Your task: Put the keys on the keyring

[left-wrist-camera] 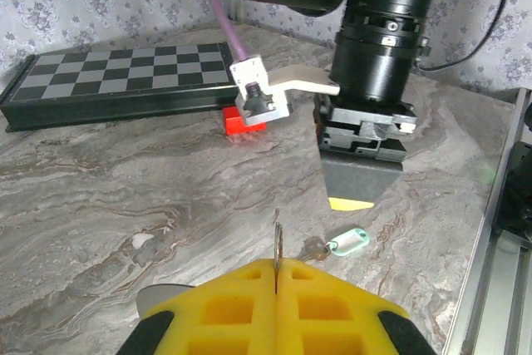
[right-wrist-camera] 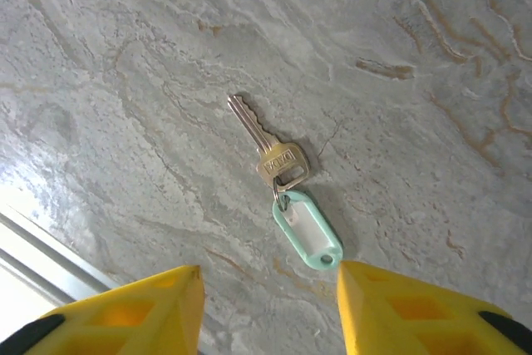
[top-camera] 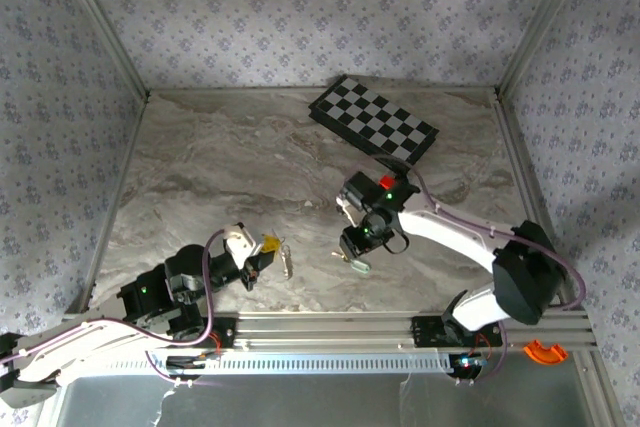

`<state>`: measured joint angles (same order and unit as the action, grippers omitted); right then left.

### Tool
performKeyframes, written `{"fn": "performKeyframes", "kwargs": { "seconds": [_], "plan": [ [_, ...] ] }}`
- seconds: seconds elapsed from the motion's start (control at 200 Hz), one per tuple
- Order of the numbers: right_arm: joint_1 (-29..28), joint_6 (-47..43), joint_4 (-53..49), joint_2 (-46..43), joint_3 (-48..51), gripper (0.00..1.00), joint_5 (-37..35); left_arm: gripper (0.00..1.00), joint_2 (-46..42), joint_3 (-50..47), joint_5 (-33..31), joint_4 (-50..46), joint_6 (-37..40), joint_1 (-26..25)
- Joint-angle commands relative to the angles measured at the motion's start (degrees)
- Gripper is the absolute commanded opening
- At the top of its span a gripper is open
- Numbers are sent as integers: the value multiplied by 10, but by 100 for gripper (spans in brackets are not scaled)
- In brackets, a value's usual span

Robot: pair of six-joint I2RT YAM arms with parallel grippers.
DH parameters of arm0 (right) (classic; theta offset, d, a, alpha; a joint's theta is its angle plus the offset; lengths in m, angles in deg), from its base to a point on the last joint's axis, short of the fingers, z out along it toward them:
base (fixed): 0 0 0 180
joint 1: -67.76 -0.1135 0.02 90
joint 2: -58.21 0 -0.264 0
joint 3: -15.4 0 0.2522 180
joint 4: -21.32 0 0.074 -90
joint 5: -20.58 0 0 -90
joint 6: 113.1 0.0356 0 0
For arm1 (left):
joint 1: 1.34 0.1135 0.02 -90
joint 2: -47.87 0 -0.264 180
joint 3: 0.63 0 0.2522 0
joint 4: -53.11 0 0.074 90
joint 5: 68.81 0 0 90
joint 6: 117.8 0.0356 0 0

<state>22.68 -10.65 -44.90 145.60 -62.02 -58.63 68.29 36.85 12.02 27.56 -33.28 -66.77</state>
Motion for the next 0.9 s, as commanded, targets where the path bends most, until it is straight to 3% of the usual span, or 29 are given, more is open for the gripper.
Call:
{"fn": "performKeyframes", "kwargs": {
  "seconds": [0.0, 0.195, 0.32, 0.895],
  "plan": [
    [13, -37, -104, 37, -31, 52, 14, 0, 3, 11, 17, 26, -4, -6],
    [10, -65, -117, 100, -82, 53, 6, 0, 4, 8, 25, 29, -6, -6],
    [6, -73, -112, 124, -88, 48, 10, 0, -2, 4, 24, 32, -5, -5],
    [-9, -84, -65, 167, -77, 42, 22, 0, -6, 4, 23, 34, -3, -6]
  ]
}}
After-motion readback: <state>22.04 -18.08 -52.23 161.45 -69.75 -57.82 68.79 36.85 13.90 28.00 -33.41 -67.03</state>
